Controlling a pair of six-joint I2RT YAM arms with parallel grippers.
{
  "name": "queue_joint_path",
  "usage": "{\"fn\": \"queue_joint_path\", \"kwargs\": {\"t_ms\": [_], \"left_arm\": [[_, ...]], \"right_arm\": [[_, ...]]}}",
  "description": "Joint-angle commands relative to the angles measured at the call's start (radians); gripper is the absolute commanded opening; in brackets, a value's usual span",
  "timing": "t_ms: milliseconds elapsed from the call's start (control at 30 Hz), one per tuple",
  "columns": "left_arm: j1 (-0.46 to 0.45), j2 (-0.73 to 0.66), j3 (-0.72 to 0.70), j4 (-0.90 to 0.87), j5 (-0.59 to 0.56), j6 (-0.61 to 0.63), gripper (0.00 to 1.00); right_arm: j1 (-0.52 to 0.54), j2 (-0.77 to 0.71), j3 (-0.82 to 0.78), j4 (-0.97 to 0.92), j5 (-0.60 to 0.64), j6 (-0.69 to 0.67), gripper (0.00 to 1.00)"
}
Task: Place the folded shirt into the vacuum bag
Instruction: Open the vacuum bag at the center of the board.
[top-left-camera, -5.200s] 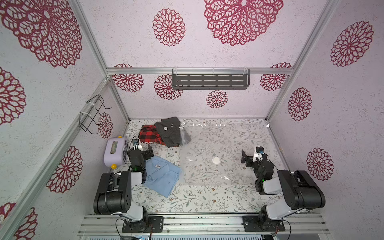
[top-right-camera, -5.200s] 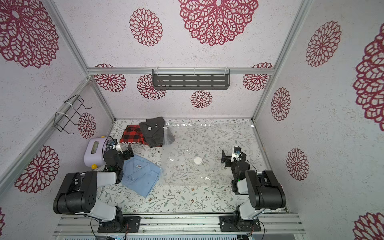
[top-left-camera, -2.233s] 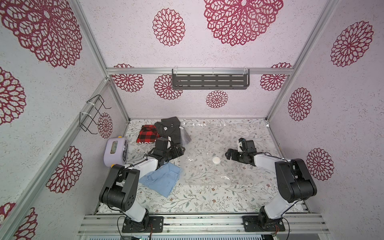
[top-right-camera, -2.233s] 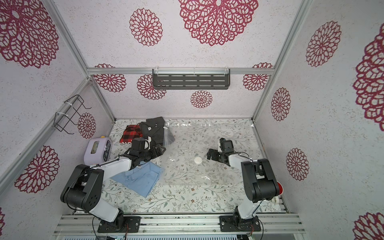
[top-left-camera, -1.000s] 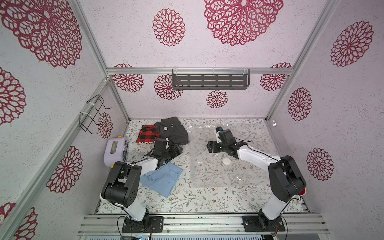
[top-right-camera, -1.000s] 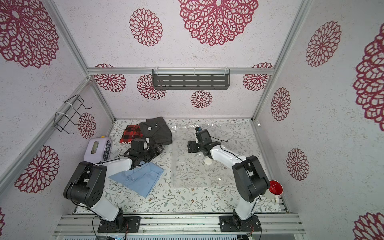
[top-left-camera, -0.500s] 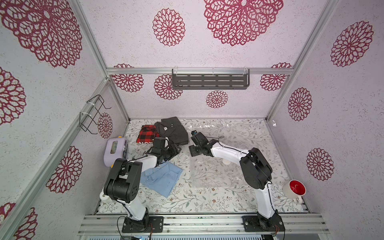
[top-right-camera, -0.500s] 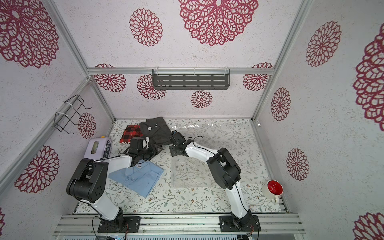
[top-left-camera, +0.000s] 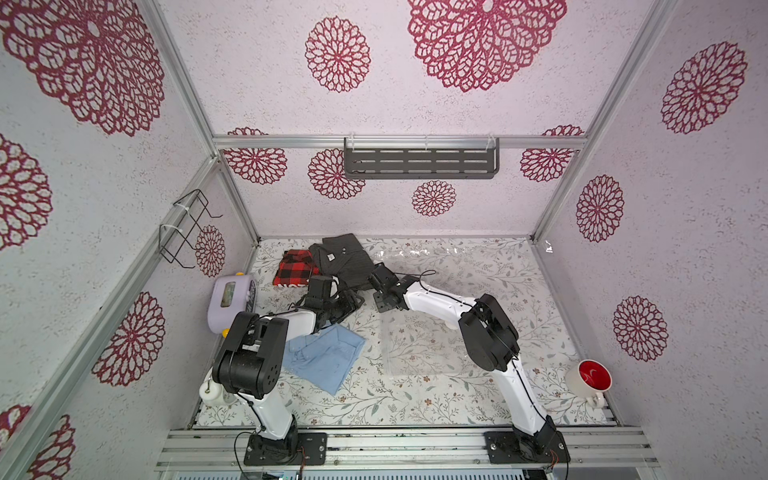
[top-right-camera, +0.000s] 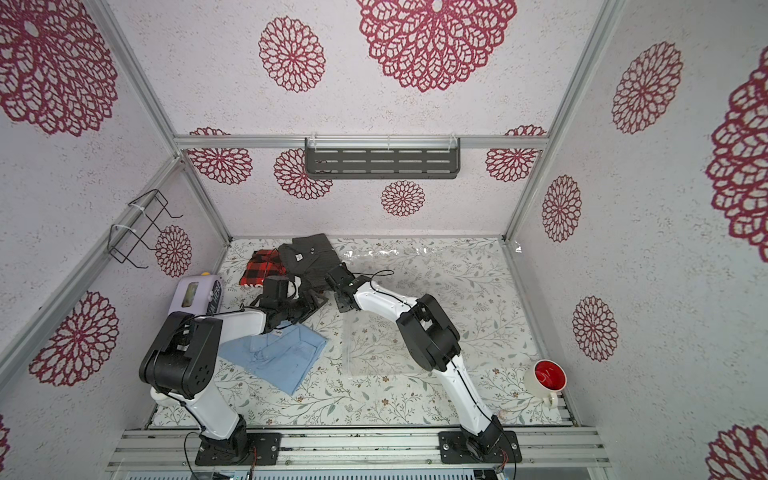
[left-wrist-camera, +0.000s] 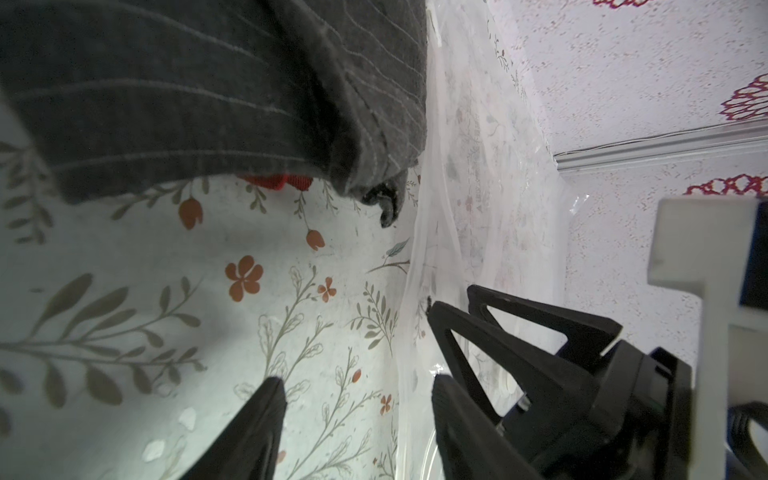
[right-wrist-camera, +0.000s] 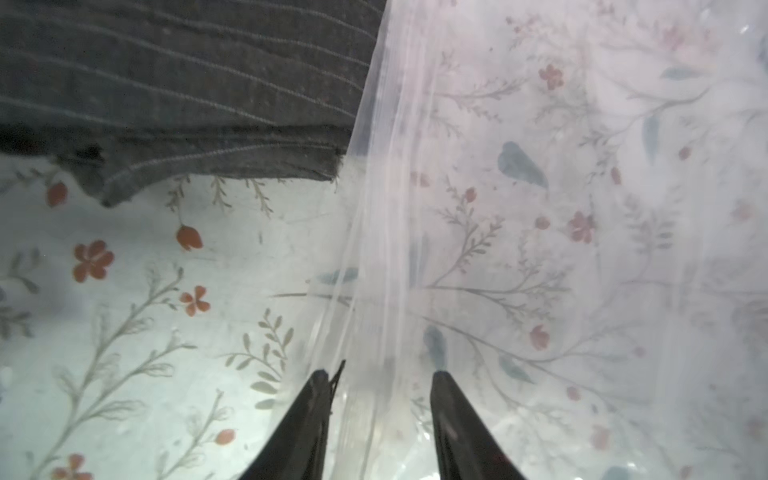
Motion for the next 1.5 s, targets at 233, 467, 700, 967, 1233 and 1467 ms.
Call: {"fn": "queue_joint_path", "kwargs": {"t_ms": [233, 467, 700, 967, 1233, 1467], "left_arm": [[-0.061, 0.065, 0.073, 0.025, 0.043, -0.019, 0.71], [-0.149, 0.132, 0.175, -0.013, 0.021, -0.022, 0.78], [-0.178, 0.210, 0.239, -0.013, 0.001, -0.042, 0.69], [-0.182, 0.240, 0.247, -0.007, -0.039, -0.059, 0.50], [-0.187, 0.246, 0.260, -0.030, -0.058, -0.049, 0.49], [-0.208, 0.255, 0.257, -0.035, -0.059, -0.046, 0.49]], "right_arm": [[-0.005, -0.139, -0.117, 0.069, 0.055, -0.012, 0.01], [-0.025, -0.265, -0.254, 0.177, -0.010, -0.029, 0.00], [-0.055, -0.412, -0.402, 0.257, -0.054, -0.029, 0.00], [-0.103, -0.561, -0.504, 0.227, -0.021, -0.022, 0.00], [-0.143, -0.659, -0.509, 0.139, 0.043, -0.026, 0.00], [-0.147, -0.697, -0.446, 0.079, 0.051, -0.057, 0.00]]}}
